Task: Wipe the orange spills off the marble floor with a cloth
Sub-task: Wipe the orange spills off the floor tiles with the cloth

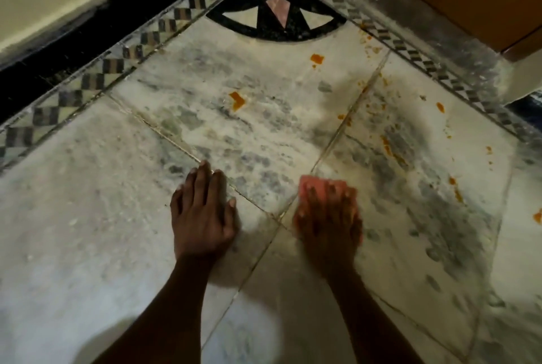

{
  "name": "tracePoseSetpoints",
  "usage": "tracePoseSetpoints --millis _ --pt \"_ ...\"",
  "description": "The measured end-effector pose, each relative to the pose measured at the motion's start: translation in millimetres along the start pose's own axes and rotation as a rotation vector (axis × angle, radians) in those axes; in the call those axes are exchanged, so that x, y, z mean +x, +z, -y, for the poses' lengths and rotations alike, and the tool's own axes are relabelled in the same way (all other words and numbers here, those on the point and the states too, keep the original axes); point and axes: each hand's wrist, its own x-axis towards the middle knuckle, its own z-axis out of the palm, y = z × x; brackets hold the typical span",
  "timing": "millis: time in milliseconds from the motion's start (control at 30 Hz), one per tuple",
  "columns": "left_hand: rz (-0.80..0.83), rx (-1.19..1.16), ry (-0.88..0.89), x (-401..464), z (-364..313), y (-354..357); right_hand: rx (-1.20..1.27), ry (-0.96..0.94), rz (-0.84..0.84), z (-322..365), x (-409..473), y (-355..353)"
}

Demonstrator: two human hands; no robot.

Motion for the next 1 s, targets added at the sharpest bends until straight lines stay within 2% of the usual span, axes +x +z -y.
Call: tracePoseSetpoints --millis 67,100,133,200,333,400,467,567,633,700,800,867,933,1000 --pt "-0.008 0.002 0.003 -1.4 0.8 1.9 0.129 0.3 -0.165 15.2 42.1 -6.4" --pt "-0.019 0.003 0.005 -2.4 0.3 2.5 0.18 0.386 -0.212 30.1 63.1 -10.4" --pt "-0.029 0.005 0.011 -2.4 -0.4 2.9 0.217 0.402 -0.183 48.3 81.2 -13.0" --pt "-0.043 0.005 0.017 -0.6 -0.9 3.5 0.205 0.265 -0.088 78.0 90.3 -11.4" --pt "-0.065 0.038 0.019 -1.4 -2.3 2.4 0.022 -0.249 -0.204 60.1 11.3 4.4" --pt "-0.073 0.046 0.032 -1.6 -1.9 2.4 0.032 -0.293 -0.184 23.5 -20.6 6.6" --pt "-0.077 0.046 0.034 -2.0 -1.2 4.2 0.059 -0.118 -0.196 4.3 -12.9 2.4" --pt "-0.076 0.048 0.035 -1.8 -2.1 5.6 0.176 0.296 -0.259 34.6 43.6 -2.6" --pt "-0.062 0.057 0.032 -1.8 -2.4 5.6 0.255 0.372 -0.135 67.5 78.3 -5.3" --pt "-0.061 0.081 0.037 -0.6 -2.0 5.3 0.192 0.212 -0.101 85.2 79.9 -2.2" --pt "-0.064 0.092 0.035 -0.8 -1.2 5.1 0.087 -0.157 -0.233 75.8 22.3 8.5" --pt "-0.062 0.087 0.038 0.2 -1.5 4.9 0.057 -0.242 -0.225 45.5 -8.6 10.5" --pt "-0.058 0.087 0.034 0.8 -1.0 6.2 0.062 -0.091 -0.215 22.1 -0.6 6.8" --pt "-0.05 0.092 0.025 0.0 -0.5 7.7 0.11 0.197 -0.26 30.8 32.5 3.2"
